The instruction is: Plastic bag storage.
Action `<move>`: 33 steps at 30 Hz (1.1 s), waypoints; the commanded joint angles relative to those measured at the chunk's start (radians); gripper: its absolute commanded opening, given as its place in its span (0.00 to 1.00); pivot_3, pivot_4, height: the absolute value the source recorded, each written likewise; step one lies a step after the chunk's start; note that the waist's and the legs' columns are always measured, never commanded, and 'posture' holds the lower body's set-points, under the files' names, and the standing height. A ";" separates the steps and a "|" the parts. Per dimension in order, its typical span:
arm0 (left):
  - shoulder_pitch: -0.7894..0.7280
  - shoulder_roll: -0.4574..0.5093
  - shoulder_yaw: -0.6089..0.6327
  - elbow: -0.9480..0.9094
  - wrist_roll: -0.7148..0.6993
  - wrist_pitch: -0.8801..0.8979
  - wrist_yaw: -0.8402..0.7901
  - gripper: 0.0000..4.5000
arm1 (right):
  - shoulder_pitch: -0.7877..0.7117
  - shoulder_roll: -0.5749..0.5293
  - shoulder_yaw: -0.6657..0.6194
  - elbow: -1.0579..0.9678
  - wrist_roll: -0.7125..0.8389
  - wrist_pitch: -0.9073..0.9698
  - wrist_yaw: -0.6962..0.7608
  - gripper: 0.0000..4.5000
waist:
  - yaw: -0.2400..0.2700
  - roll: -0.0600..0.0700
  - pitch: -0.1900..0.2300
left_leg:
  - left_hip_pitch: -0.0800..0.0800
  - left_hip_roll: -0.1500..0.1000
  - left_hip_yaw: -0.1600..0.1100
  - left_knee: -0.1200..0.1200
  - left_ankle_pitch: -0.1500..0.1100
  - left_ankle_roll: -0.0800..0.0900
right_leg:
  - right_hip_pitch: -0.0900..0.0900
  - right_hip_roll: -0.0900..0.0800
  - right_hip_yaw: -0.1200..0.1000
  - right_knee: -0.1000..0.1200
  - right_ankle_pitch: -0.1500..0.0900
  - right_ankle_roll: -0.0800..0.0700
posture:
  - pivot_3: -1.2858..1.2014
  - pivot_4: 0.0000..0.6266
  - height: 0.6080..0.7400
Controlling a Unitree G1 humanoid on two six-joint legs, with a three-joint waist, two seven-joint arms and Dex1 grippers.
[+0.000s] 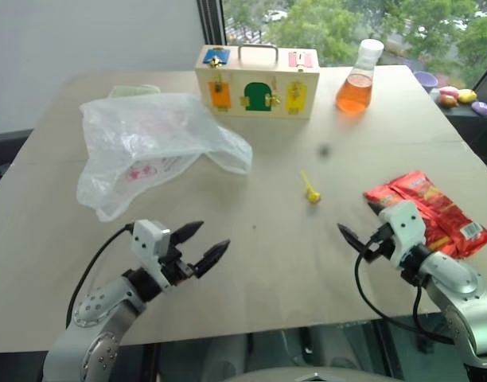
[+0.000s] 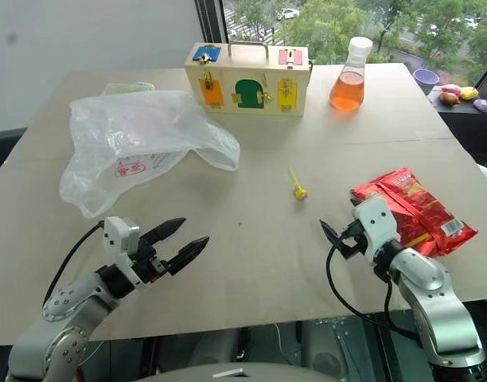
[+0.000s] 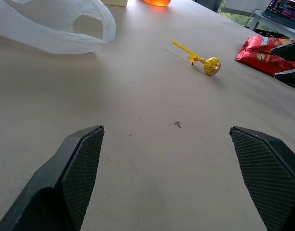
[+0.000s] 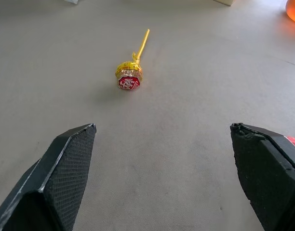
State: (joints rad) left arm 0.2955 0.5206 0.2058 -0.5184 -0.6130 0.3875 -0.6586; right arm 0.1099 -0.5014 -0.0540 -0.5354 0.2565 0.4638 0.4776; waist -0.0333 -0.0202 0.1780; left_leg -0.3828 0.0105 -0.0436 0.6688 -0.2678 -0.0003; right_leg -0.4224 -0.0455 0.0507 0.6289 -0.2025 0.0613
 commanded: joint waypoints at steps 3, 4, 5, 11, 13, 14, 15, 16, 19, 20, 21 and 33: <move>-0.170 -0.016 0.062 0.007 0.009 -0.003 0.120 0.97 | 0.008 0.044 -0.044 -0.117 0.147 -0.102 0.084 1.00 | 0.009 0.001 0.001 | 0.000 0.000 0.000 0.000 0.000 0.000 | 0.000 0.000 0.000 0.000 0.000 0.000 | 0.52 0.24 1.00; -0.215 -0.016 0.069 0.023 0.021 0.000 0.149 0.97 | 0.004 0.042 -0.042 -0.143 0.183 -0.123 0.121 1.00 | 0.019 0.000 0.001 | -0.001 0.000 -0.002 0.000 0.000 0.000 | 0.000 0.000 -0.001 0.000 0.000 0.000 | 0.52 0.24 1.00; -0.244 -0.014 0.073 0.035 0.033 0.003 0.166 0.97 | 0.000 0.036 -0.041 -0.162 0.206 -0.131 0.149 1.00 | 0.020 0.000 0.001 | -0.001 0.001 -0.004 0.001 0.000 0.000 | 0.001 0.002 -0.004 0.000 0.000 0.000 | 0.52 0.24 1.00; -0.467 0.059 0.073 0.167 0.147 0.034 0.238 0.97 | -0.098 0.009 -0.074 -0.283 0.350 -0.138 0.182 1.00 | 0.013 0.001 0.000 | 0.004 0.001 -0.004 0.001 0.000 0.000 | 0.007 0.002 -0.003 -0.002 0.000 0.000 | 0.52 0.24 1.00; -0.502 0.094 0.064 0.204 0.189 0.021 0.228 0.97 | -0.124 0.001 -0.080 -0.305 0.366 -0.145 0.178 1.00 | 0.016 0.001 0.000 | 0.003 0.001 -0.005 0.001 0.000 0.000 | 0.007 0.002 -0.004 -0.002 0.000 0.000 | 0.52 0.24 1.00; -0.516 0.111 0.058 0.223 0.211 0.014 0.224 0.97 | -0.134 -0.003 -0.083 -0.314 0.376 -0.146 0.175 1.00 | 0.017 0.001 0.000 | 0.003 0.001 -0.006 0.000 0.000 0.000 | 0.007 0.002 -0.004 -0.002 0.000 0.000 | 0.52 0.24 1.00; -0.533 0.127 0.054 0.247 0.239 0.012 0.230 0.97 | -0.147 -0.005 -0.086 -0.324 0.387 -0.147 0.170 1.00 | 0.017 0.001 0.000 | 0.003 0.001 -0.006 0.000 0.000 0.000 | 0.007 0.002 -0.005 -0.002 0.000 0.000 | 0.52 0.24 1.00; -0.550 0.167 0.027 0.284 0.314 -0.024 0.234 0.97 | -0.167 -0.007 -0.093 -0.342 0.416 -0.141 0.160 1.00 | 0.018 0.001 0.000 | 0.003 0.001 -0.006 0.000 0.000 0.000 | 0.006 0.002 -0.005 -0.002 0.000 0.000 | 0.52 0.24 1.00; -0.582 0.245 -0.041 0.353 0.466 -0.110 0.222 0.97 | -0.205 -0.020 -0.116 -0.371 0.493 -0.125 0.139 1.00 | 0.019 0.000 0.000 | 0.002 0.001 -0.006 0.000 0.000 0.000 | 0.006 0.002 -0.004 -0.003 0.001 -0.001 | 0.52 0.24 1.00; -0.588 0.261 -0.062 0.365 0.501 -0.134 0.216 0.97 | -0.210 -0.028 -0.126 -0.376 0.515 -0.121 0.135 1.00 | 0.019 0.000 0.000 | 0.002 0.001 -0.006 0.000 0.000 0.000 | 0.006 0.002 -0.005 -0.003 0.001 -0.001 | 0.52 0.24 1.00; -0.593 0.271 -0.076 0.377 0.525 -0.154 0.211 0.97 | -0.215 -0.035 -0.131 -0.379 0.530 -0.117 0.130 1.00 | 0.020 0.000 0.000 | 0.002 0.001 -0.006 0.000 0.000 0.000 | 0.006 0.002 -0.005 -0.003 0.001 -0.001 | 0.52 0.24 1.00; -0.837 0.360 -0.309 0.799 0.891 -0.368 0.223 0.97 | -0.117 -0.095 -0.136 -0.411 0.529 -0.121 0.102 1.00 | 0.022 0.000 0.001 | 0.001 0.000 -0.006 0.000 0.000 0.000 | 0.006 0.001 -0.006 -0.003 0.001 0.000 | 0.52 0.24 1.00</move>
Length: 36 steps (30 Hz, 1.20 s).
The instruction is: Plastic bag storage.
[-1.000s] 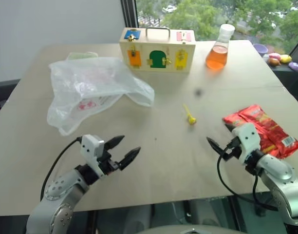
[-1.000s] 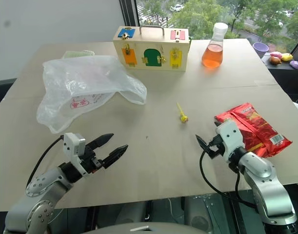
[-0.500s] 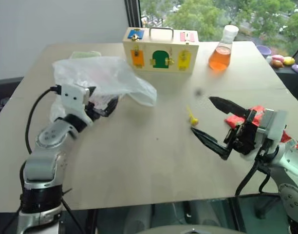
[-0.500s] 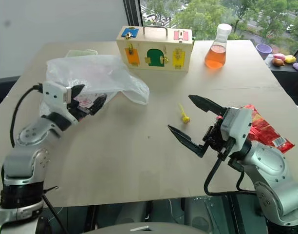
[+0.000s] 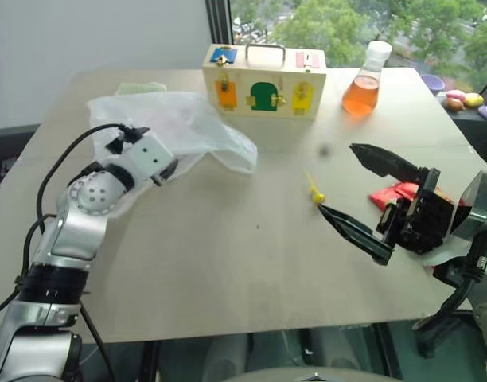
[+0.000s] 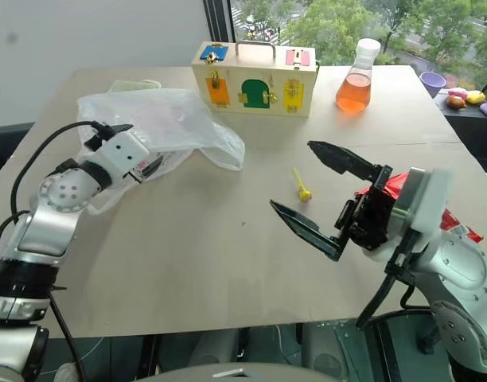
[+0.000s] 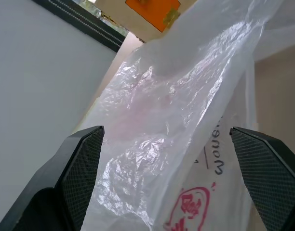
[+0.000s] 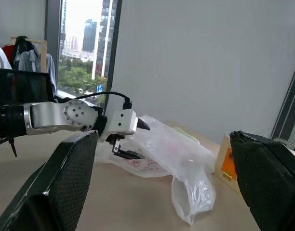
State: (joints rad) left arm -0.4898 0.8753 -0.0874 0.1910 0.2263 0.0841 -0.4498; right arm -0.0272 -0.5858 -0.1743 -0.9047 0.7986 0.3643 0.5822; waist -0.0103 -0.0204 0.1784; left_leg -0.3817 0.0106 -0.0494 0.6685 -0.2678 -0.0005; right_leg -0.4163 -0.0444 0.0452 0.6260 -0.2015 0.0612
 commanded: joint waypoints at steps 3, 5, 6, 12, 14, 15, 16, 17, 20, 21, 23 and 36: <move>-0.120 -0.015 -0.028 0.208 0.050 -0.122 -0.005 0.80 | 0.056 -0.013 -0.019 -0.058 -0.024 -0.024 -0.013 1.00 | -0.002 0.000 0.000 | 0.000 0.000 0.000 0.000 0.000 0.000 | 0.000 0.000 0.000 0.000 0.002 0.003 | 0.52 0.24 1.00; -0.155 -0.044 0.004 0.244 -0.003 -0.107 -0.029 0.59 | 0.075 -0.017 -0.021 -0.070 -0.039 -0.018 -0.027 1.00 | -0.002 0.000 0.000 | -0.001 0.000 0.000 0.000 0.000 0.000 | -0.001 0.000 0.000 0.000 0.002 0.003 | 0.52 0.24 1.00; -0.169 -0.058 0.031 0.249 -0.044 -0.077 -0.051 0.48 | 0.089 -0.020 -0.023 -0.077 -0.048 -0.011 -0.038 1.00 | -0.002 0.000 0.000 | -0.001 0.000 0.000 0.000 0.000 0.000 | -0.001 0.000 0.000 0.000 0.002 0.003 | 0.52 0.24 1.00; -0.196 -0.104 0.178 0.162 -0.286 0.143 -0.190 0.02 | 0.041 -0.074 0.084 -0.042 -0.136 0.134 -0.136 1.00 | -0.009 -0.001 0.001 | 0.000 0.000 0.000 0.000 0.000 0.000 | -0.001 0.000 0.000 0.001 0.003 0.002 | 0.52 0.24 1.00; -0.214 -0.112 0.227 0.081 -0.379 0.303 -0.222 0.02 | -0.077 -0.075 0.200 0.065 -0.250 0.248 -0.218 1.00 | -0.011 -0.002 0.001 | 0.001 0.001 0.000 0.000 0.000 0.000 | 0.000 0.000 0.000 0.001 0.003 0.002 | 0.52 0.24 1.00; -0.225 -0.116 0.244 0.041 -0.414 0.380 -0.224 0.02 | -0.137 -0.064 0.257 0.124 -0.290 0.289 -0.236 1.00 | -0.011 -0.002 0.001 | 0.000 0.000 0.000 0.001 0.000 0.000 | 0.000 0.000 0.000 0.001 0.003 0.003 | 0.52 0.24 1.00; -0.234 -0.120 0.253 0.006 -0.439 0.439 -0.222 0.02 | -0.186 -0.042 0.301 0.176 -0.319 0.315 -0.253 1.00 | -0.011 -0.003 0.001 | 0.000 0.000 0.000 0.001 0.000 0.000 | 0.000 0.000 0.000 0.001 0.002 0.004 | 0.52 0.24 1.00; -0.240 -0.124 0.259 -0.023 -0.459 0.487 -0.217 0.02 | -0.221 -0.015 0.325 0.212 -0.328 0.341 -0.270 1.00 | -0.011 -0.003 0.001 | 0.000 0.000 0.000 0.002 0.000 0.000 | 0.000 0.000 0.000 0.002 0.002 0.004 | 0.52 0.24 1.00; -0.272 -0.155 0.291 -0.121 -0.520 0.664 -0.159 0.02 | -0.322 0.081 0.396 0.365 -0.415 0.423 -0.356 1.00 | -0.005 -0.003 0.001 | -0.001 0.000 -0.002 0.001 0.000 0.000 | 0.000 0.000 -0.001 0.002 0.004 0.000 | 0.52 0.24 1.00; -0.276 -0.163 0.296 -0.152 -0.532 0.708 -0.142 0.02 | -0.338 0.107 0.405 0.404 -0.433 0.437 -0.373 1.00 | -0.004 -0.003 0.001 | -0.001 0.000 -0.002 0.001 0.000 0.000 | -0.001 0.000 -0.002 0.002 0.004 0.000 | 0.52 0.24 1.00; -0.281 -0.175 0.300 -0.211 -0.546 0.780 -0.109 0.02 | -0.356 0.150 0.414 0.473 -0.476 0.454 -0.408 1.00 | -0.004 -0.003 0.001 | -0.003 -0.001 -0.003 0.001 0.000 0.000 | -0.002 0.000 -0.002 0.001 0.004 0.000 | 0.52 0.24 1.00; -0.322 -0.281 0.320 -0.350 -0.621 0.976 0.034 0.00 | -0.299 0.192 0.406 0.570 -0.570 0.464 -0.375 0.32 | -0.005 -0.003 0.001 | -0.014 -0.004 -0.003 0.002 0.000 0.000 | -0.016 -0.003 -0.002 0.009 0.005 0.000 | 0.52 0.24 1.00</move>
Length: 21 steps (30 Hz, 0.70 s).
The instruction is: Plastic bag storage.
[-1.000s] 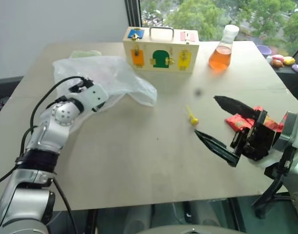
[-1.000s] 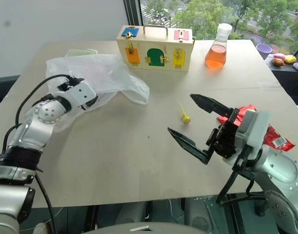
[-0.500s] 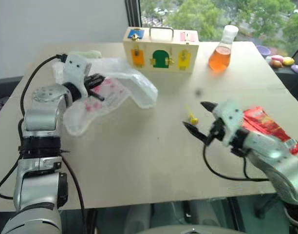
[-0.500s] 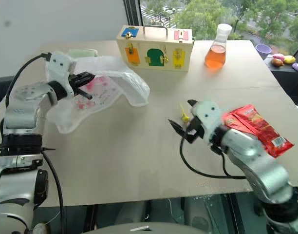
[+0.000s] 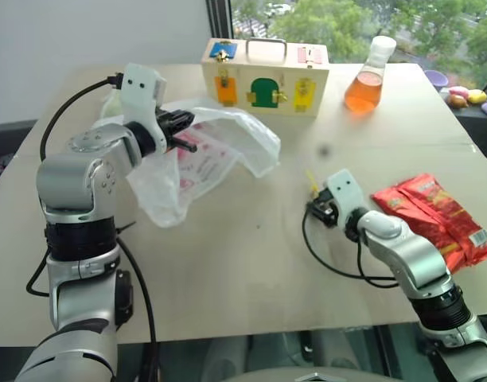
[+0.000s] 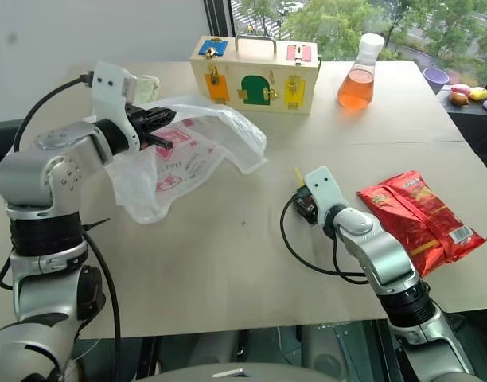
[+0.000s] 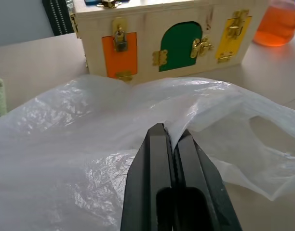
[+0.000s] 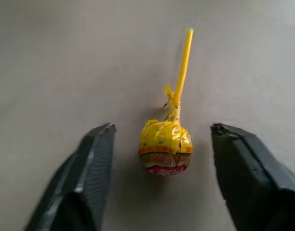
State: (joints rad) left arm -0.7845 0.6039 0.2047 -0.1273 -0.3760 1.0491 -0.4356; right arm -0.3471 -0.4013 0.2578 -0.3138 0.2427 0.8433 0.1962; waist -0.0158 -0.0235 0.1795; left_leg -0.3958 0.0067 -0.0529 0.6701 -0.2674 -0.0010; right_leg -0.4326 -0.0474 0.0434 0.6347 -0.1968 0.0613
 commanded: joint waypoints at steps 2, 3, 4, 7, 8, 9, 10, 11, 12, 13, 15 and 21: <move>-0.034 -0.029 0.046 -0.025 -0.041 0.035 0.028 0.00 | 0.035 0.024 -0.053 -0.073 0.023 -0.021 0.038 0.15 | 0.000 0.000 0.000 | 0.001 0.000 0.000 0.001 0.000 0.000 | 0.000 0.000 0.000 0.002 0.000 0.000 | 0.52 0.24 1.00; -0.037 -0.030 0.044 -0.025 -0.050 0.045 0.024 0.00 | 0.048 0.032 -0.072 -0.117 0.082 0.000 0.079 0.15 | 0.000 0.000 0.000 | 0.001 0.000 0.000 0.001 0.000 0.000 | 0.000 0.000 0.000 0.002 0.000 0.000 | 0.52 0.24 1.00; -0.039 -0.030 0.039 -0.030 -0.058 0.054 0.016 0.00 | 0.060 0.038 -0.090 -0.166 0.153 0.041 0.124 0.15 | -0.001 0.000 0.000 | 0.001 0.000 0.000 0.001 0.000 0.000 | 0.000 0.000 0.000 0.002 0.000 0.000 | 0.52 0.24 1.00; -0.055 -0.048 0.026 -0.070 -0.130 0.151 -0.012 0.00 | 0.031 0.024 -0.060 -0.255 0.280 0.114 0.248 0.15 | -0.007 0.000 0.000 | 0.000 0.000 -0.001 0.001 0.000 0.000 | 0.000 0.000 0.000 0.002 0.000 0.000 | 0.52 0.24 1.00; -0.058 -0.052 0.024 -0.082 -0.146 0.178 -0.014 0.00 | 0.001 0.031 -0.044 -0.253 0.295 0.126 0.268 0.15 | -0.010 0.000 0.000 | 0.000 0.000 -0.001 0.001 0.000 0.000 | 0.000 0.000 0.000 0.002 0.000 0.000 | 0.52 0.24 1.00; -0.059 -0.051 0.024 -0.091 -0.160 0.198 -0.017 0.00 | -0.034 0.049 -0.036 -0.235 0.297 0.136 0.266 0.15 | -0.012 0.000 0.000 | 0.000 0.000 -0.001 0.001 0.000 0.000 | 0.000 0.000 0.000 0.003 0.000 0.000 | 0.52 0.24 1.00; -0.059 -0.050 0.027 -0.101 -0.176 0.217 -0.021 0.00 | -0.076 0.072 -0.027 -0.197 0.292 0.143 0.259 0.15 | -0.021 0.000 0.000 | 0.000 0.000 -0.001 0.001 0.000 0.000 | 0.000 0.000 0.000 0.003 0.000 0.000 | 0.52 0.24 1.00; -0.060 -0.049 0.033 -0.112 -0.194 0.238 -0.025 0.00 | -0.120 0.093 -0.010 -0.152 0.274 0.140 0.253 0.15 | -0.028 0.000 0.000 | 0.001 0.000 -0.001 0.002 0.000 0.000 | 0.000 0.000 0.000 0.004 0.000 0.000 | 0.52 0.24 1.00; -0.061 -0.047 0.041 -0.127 -0.219 0.267 -0.032 0.00 | -0.180 0.123 0.015 -0.077 0.236 0.124 0.238 0.15 | -0.028 0.000 0.000 | 0.002 0.000 0.000 0.002 0.000 -0.001 | 0.000 0.000 0.001 0.005 0.000 0.000 | 0.52 0.24 1.00; -0.062 -0.046 0.047 -0.138 -0.236 0.288 -0.035 0.00 | -0.220 0.143 0.033 -0.026 0.209 0.112 0.229 0.15 | -0.030 0.000 0.000 | 0.003 0.000 -0.001 0.002 0.001 -0.001 | 0.000 0.000 0.001 0.006 0.000 0.000 | 0.52 0.24 1.00; -0.064 -0.046 0.063 -0.166 -0.285 0.339 -0.051 0.00 | -0.317 0.212 0.056 0.136 0.142 0.062 0.190 0.15 | -0.032 0.000 0.000 | 0.005 0.000 0.000 0.001 0.001 -0.001 | 0.000 0.001 0.001 0.007 0.000 0.000 | 0.52 0.24 1.00; -0.049 -0.065 0.106 -0.233 -0.358 0.454 -0.021 0.00 | -0.584 0.395 0.035 0.714 -0.038 -0.384 0.166 0.46 | -0.040 0.000 0.000 | 0.003 0.000 0.000 0.000 0.001 -0.002 | -0.001 0.001 0.002 0.007 0.000 -0.001 | 0.52 0.24 1.00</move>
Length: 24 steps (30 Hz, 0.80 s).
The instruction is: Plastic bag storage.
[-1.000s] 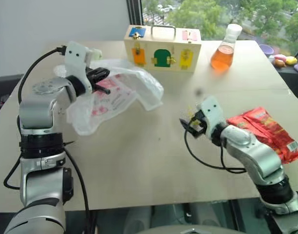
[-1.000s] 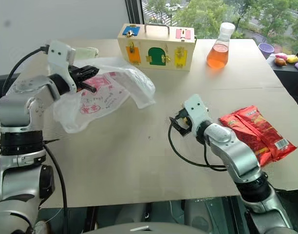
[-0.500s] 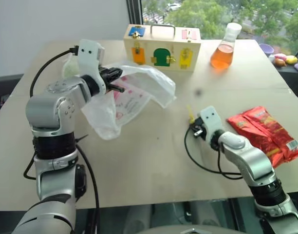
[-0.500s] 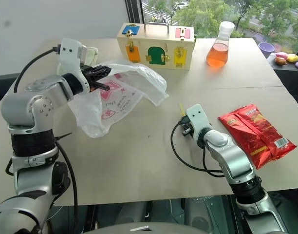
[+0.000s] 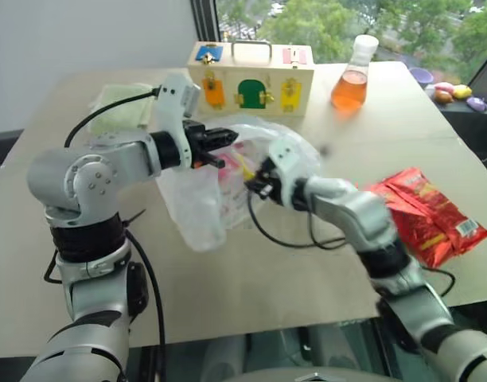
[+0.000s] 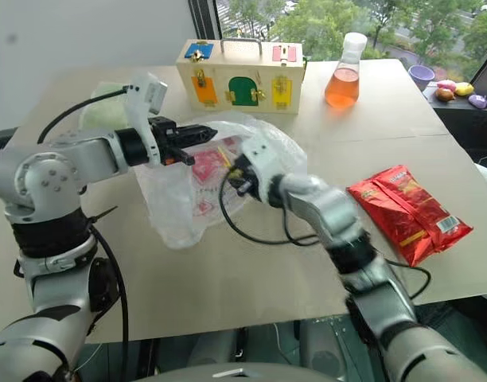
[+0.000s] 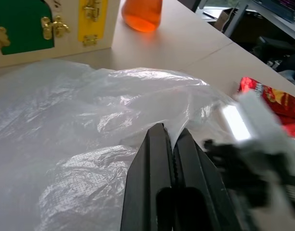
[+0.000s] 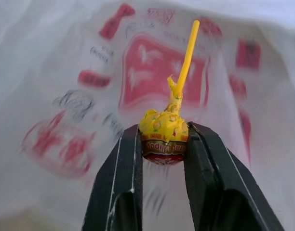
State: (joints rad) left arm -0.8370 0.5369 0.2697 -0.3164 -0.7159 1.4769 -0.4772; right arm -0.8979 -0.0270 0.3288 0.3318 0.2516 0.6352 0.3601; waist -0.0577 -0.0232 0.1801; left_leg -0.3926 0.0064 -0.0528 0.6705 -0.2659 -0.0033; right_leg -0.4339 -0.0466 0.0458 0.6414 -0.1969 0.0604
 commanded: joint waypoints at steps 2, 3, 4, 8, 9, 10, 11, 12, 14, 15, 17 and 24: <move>0.013 -0.010 0.053 -0.031 0.001 0.013 0.051 0.00 | 0.024 -0.028 -0.006 -0.038 -0.082 -0.194 0.044 0.66 | 0.007 0.000 0.000 | -0.002 -0.001 -0.002 0.000 0.002 -0.004 | -0.001 -0.001 -0.001 -0.001 0.000 0.000 | 0.52 0.24 1.00; 0.013 -0.020 0.059 -0.023 0.008 0.006 0.066 0.00 | 0.060 -0.058 0.006 -0.102 -0.082 -0.184 0.083 0.76 | 0.014 0.000 0.000 | -0.003 -0.001 -0.002 0.000 0.002 -0.004 | -0.001 -0.002 -0.002 0.000 0.000 0.000 | 0.52 0.24 1.00; 0.013 -0.028 0.059 -0.013 0.020 -0.008 0.083 0.00 | 0.105 -0.085 -0.016 -0.185 -0.030 -0.130 0.129 0.76 | 0.017 0.000 0.000 | -0.005 -0.002 -0.003 0.000 0.002 -0.004 | -0.001 -0.002 -0.002 0.000 0.000 0.000 | 0.52 0.24 1.00; 0.003 -0.088 0.054 0.034 0.073 -0.075 0.162 0.00 | 0.309 -0.257 -0.072 -0.585 0.107 0.023 0.246 0.98 | 0.029 0.000 0.000 | -0.008 -0.005 -0.006 0.000 0.002 -0.004 | -0.002 -0.006 -0.006 -0.002 0.000 0.000 | 0.52 0.24 1.00; 0.003 -0.103 0.045 0.046 0.089 -0.097 0.178 0.00 | 0.356 -0.296 -0.098 -0.683 0.140 0.054 0.254 0.98 | 0.032 0.000 0.000 | -0.009 -0.005 -0.006 -0.001 0.002 -0.004 | -0.002 -0.006 -0.006 -0.003 0.000 0.000 | 0.52 0.24 1.00; 0.002 -0.119 0.033 0.062 0.107 -0.125 0.194 0.00 | 0.407 -0.343 -0.130 -0.781 0.175 0.080 0.266 0.98 | 0.034 0.000 0.000 | -0.009 -0.005 -0.006 -0.001 0.002 -0.004 | -0.003 -0.006 -0.006 -0.005 0.000 0.000 | 0.52 0.24 1.00; 0.001 -0.137 0.026 0.081 0.123 -0.149 0.210 0.00 | 0.453 -0.388 -0.159 -0.866 0.197 0.089 0.277 0.98 | 0.035 0.001 0.000 | -0.009 -0.004 -0.005 -0.001 0.002 -0.004 | -0.003 -0.006 -0.006 -0.006 0.000 0.001 | 0.52 0.24 1.00; 0.000 -0.152 0.014 0.101 0.140 -0.175 0.222 0.00 | 0.503 -0.432 -0.196 -0.947 0.213 0.094 0.282 0.98 | 0.038 0.001 0.000 | -0.009 -0.004 -0.005 -0.001 0.002 -0.003 | -0.003 -0.005 -0.006 -0.006 0.000 0.001 | 0.52 0.24 1.00; 0.002 -0.171 -0.009 0.132 0.165 -0.223 0.230 0.00 | 0.582 -0.489 -0.276 -1.062 0.255 0.125 0.266 0.98 | 0.036 0.001 0.000 | -0.006 -0.003 -0.005 -0.001 0.000 0.000 | -0.002 -0.004 -0.005 -0.003 0.000 0.000 | 0.52 0.24 1.00; 0.001 -0.184 -0.013 0.147 0.172 -0.241 0.237 0.00 | 0.621 -0.514 -0.319 -1.110 0.255 0.140 0.242 0.98 | 0.038 0.001 0.000 | -0.005 -0.003 -0.005 0.000 0.000 0.000 | -0.002 -0.003 -0.005 -0.003 0.000 0.000 | 0.52 0.24 1.00; -0.001 -0.197 -0.026 0.170 0.182 -0.270 0.234 0.00 | 0.726 -0.565 -0.429 -1.200 0.246 0.178 0.195 0.98 | 0.040 0.001 0.000 | -0.002 -0.003 -0.006 0.001 0.000 0.000 | 0.001 -0.002 -0.005 0.000 0.000 0.000 | 0.52 0.24 1.00; -0.003 -0.199 -0.061 0.244 0.184 -0.332 0.189 0.00 | 1.104 -0.415 -1.003 -1.278 0.344 0.289 0.021 0.98 | 0.049 0.000 -0.001 | -0.001 -0.003 -0.005 0.004 0.000 0.000 | 0.003 -0.002 -0.004 0.000 0.000 0.001 | 0.52 0.24 1.00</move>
State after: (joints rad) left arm -0.8241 0.3305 0.2190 -0.0697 -0.5327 1.1761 -0.2688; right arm 0.1629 -0.4776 -0.5267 -0.9158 0.5570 0.9081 0.4219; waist -0.0083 -0.0232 0.1793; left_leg -0.3944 0.0035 -0.0582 0.6736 -0.2655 -0.0034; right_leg -0.4306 -0.0488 0.0416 0.6406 -0.1973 0.0609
